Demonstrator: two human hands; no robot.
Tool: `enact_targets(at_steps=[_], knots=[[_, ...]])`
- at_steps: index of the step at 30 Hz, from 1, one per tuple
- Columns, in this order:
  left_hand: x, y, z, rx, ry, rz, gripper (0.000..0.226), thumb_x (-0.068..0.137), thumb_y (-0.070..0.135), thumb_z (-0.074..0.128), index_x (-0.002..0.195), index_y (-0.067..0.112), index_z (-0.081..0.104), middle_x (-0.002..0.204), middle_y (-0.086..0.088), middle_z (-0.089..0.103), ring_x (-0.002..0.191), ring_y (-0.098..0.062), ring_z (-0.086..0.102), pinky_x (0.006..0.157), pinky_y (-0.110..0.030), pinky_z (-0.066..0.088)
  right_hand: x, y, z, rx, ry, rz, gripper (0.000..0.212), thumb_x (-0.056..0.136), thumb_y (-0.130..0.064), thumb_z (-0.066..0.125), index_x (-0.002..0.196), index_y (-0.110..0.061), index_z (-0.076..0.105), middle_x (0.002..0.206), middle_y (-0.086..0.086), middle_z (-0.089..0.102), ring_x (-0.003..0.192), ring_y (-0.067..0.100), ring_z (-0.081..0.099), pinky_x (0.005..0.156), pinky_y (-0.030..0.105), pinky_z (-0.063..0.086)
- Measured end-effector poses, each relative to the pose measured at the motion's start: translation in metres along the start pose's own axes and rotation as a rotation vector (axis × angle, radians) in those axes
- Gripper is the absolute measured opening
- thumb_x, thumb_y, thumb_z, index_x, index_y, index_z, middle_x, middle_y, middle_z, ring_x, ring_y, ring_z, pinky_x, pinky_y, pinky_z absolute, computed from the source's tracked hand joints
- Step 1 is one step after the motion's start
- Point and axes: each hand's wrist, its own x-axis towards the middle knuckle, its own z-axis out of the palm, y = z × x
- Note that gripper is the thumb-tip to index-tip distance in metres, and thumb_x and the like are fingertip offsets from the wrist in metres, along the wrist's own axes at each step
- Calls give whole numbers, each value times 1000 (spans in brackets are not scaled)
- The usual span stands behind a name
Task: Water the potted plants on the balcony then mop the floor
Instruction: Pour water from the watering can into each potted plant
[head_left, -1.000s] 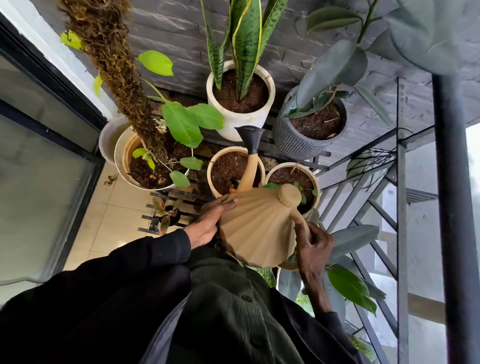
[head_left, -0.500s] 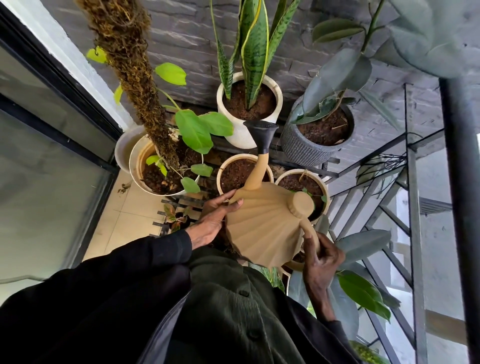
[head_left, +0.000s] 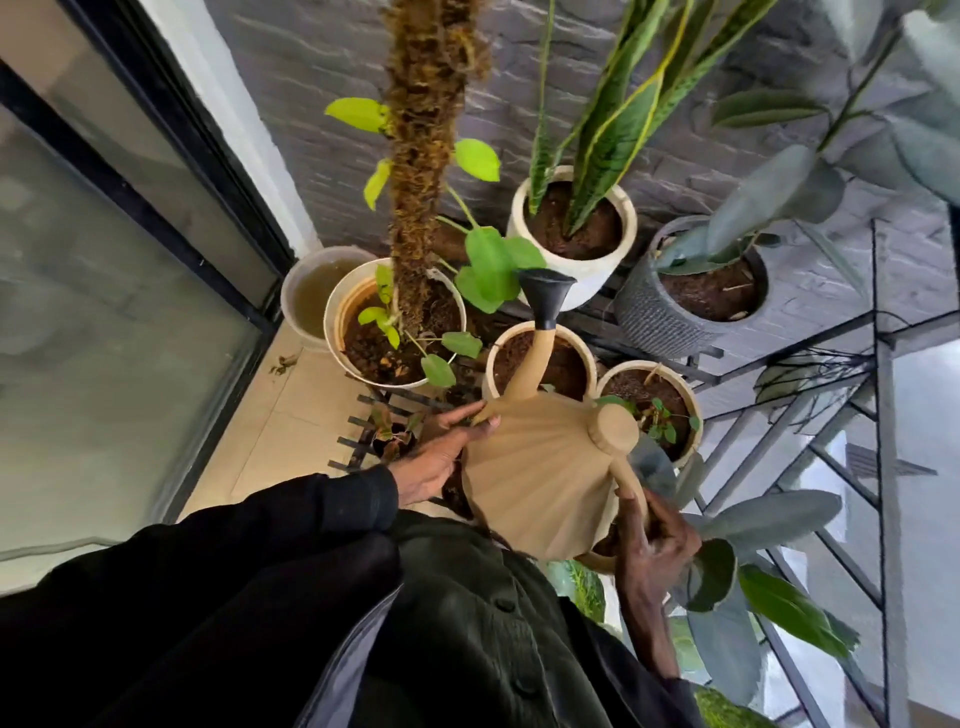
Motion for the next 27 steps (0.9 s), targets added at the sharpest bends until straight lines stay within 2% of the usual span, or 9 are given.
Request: enact_targets(at_steps=[2,4,7,11,13,15,18,23,27], knots=[[-9,-8,-20,-24,29,-46,46,79,20,87,122,25,74,99,11,80,97,-4,72,75,-21,58,-8,-3,11,-41,-42,104,56,87,-58,65,97,-6,83,66,-4,69,59,-4,59,60,16,53],[-16,-16,-40,-61,53,-108,41,76,25,88,114,32,76,113,6,78,113,-15,65,94,-35,55,-21,-6,25,-63,-50,147,47,84,-67,71,101,-24,79,81,-11,77,76,8,72,68,41,64],[-26,-21,-71,-81,40,-195,42,76,32,85,115,33,71,126,-2,67,119,-24,57,109,-47,45,-34,-14,48,-38,-91,251,49,78,-66,71,97,-21,71,100,-7,71,96,22,74,91,58,61],[-35,-24,-99,-98,101,-338,38,82,43,80,110,26,60,119,-5,62,104,-24,56,93,-44,48,-31,-33,81,-127,-239,186,27,84,-54,67,96,-34,80,82,-37,75,81,-13,72,83,36,60],[-39,-24,-108,-94,98,-379,44,85,49,76,115,23,58,117,-6,61,101,-26,56,79,-43,50,-24,-38,95,-196,-300,154,25,87,-53,64,77,-35,78,64,-26,69,55,-6,60,61,21,51],[-41,-23,-116,-99,117,-380,49,87,52,73,122,22,57,116,-6,61,101,-26,56,74,-43,51,-16,-39,109,-254,-359,124,49,90,-52,64,56,-17,60,54,-12,54,48,9,41,53,25,35],[-37,-25,-126,-107,163,-379,58,88,54,71,133,21,55,123,-7,60,109,-28,55,95,-53,51,0,-45,124,-328,-438,97,60,99,-35,69,59,4,46,52,4,43,52,14,33,56,33,31],[-40,-20,-132,-144,143,-406,67,89,56,69,143,21,50,133,-13,59,118,-36,55,93,-58,52,20,-69,147,-439,-527,68,54,105,-28,68,75,17,65,66,35,64,51,18,43,55,32,35],[-38,-17,-134,-145,129,-421,69,92,56,65,147,21,46,141,-16,54,127,-40,52,104,-64,47,25,-88,155,-475,-554,64,51,107,-28,67,86,19,70,73,38,67,55,23,47,56,36,41]])
